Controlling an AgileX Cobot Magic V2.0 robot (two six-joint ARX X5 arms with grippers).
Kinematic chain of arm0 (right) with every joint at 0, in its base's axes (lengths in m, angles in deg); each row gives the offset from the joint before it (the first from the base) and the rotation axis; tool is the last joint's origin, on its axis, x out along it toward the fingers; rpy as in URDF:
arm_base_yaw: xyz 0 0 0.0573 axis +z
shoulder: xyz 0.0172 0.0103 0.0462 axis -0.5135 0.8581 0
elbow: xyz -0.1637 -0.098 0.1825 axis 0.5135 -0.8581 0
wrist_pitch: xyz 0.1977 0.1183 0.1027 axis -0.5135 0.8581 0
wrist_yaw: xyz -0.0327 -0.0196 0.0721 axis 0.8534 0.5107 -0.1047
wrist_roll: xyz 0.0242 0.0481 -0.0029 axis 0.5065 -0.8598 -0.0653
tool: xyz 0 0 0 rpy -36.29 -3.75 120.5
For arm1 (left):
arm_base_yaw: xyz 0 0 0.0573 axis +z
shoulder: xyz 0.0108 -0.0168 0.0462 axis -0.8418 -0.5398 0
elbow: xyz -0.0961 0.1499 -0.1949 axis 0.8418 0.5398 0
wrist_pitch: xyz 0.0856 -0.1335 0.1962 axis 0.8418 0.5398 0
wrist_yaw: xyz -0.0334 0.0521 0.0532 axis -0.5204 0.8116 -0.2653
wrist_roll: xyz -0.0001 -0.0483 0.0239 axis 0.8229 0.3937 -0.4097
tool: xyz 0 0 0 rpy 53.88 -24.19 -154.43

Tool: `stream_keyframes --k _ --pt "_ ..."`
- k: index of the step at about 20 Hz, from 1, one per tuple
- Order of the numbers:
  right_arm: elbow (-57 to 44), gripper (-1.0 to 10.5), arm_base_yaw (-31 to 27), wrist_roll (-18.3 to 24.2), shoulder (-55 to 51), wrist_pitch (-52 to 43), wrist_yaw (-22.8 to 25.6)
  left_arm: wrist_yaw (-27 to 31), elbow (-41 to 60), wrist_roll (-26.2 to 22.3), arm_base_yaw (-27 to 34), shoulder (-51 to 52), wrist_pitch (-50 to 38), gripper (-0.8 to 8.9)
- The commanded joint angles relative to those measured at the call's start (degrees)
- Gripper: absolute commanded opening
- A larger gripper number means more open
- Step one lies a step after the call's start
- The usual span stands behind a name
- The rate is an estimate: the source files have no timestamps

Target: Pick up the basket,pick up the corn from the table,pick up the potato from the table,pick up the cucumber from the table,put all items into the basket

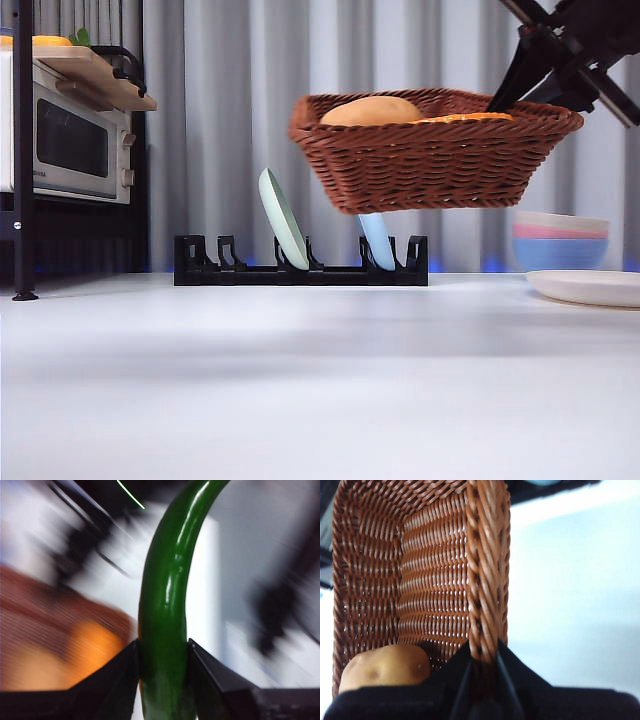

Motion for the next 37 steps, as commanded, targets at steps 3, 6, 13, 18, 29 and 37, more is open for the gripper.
stream_keyframes --k 3,6,13,18,29,37 --pt "0.7 -0.1 3.5 0.7 -0.3 1.9 -0.7 20.2 -0.6 6.7 0.3 -2.7 -9.4 -0.08" --pt "0.7 -0.1 5.5 0.8 -0.3 3.5 -0.7 26.2 -0.6 6.1 2.3 -4.4 -9.2 -0.08" --pt "0.7 -0.1 10.1 0.8 -0.3 4.4 -0.7 26.9 -0.6 5.2 8.6 -10.9 -2.1 -0.08" --pt "0.7 -0.1 12.2 0.7 -0.3 4.3 -0.5 22.3 -0.6 4.6 11.4 -15.6 3.5 -0.08" --pt "0.7 -0.1 12.8 0.4 -0.3 2.8 3.4 22.8 -0.6 6.2 11.6 -17.2 3.1 6.16" --pt "0.7 -0.1 12.8 -11.0 11.2 -3.9 8.8 22.9 -12.3 7.3 11.6 -12.9 8.0 6.16"
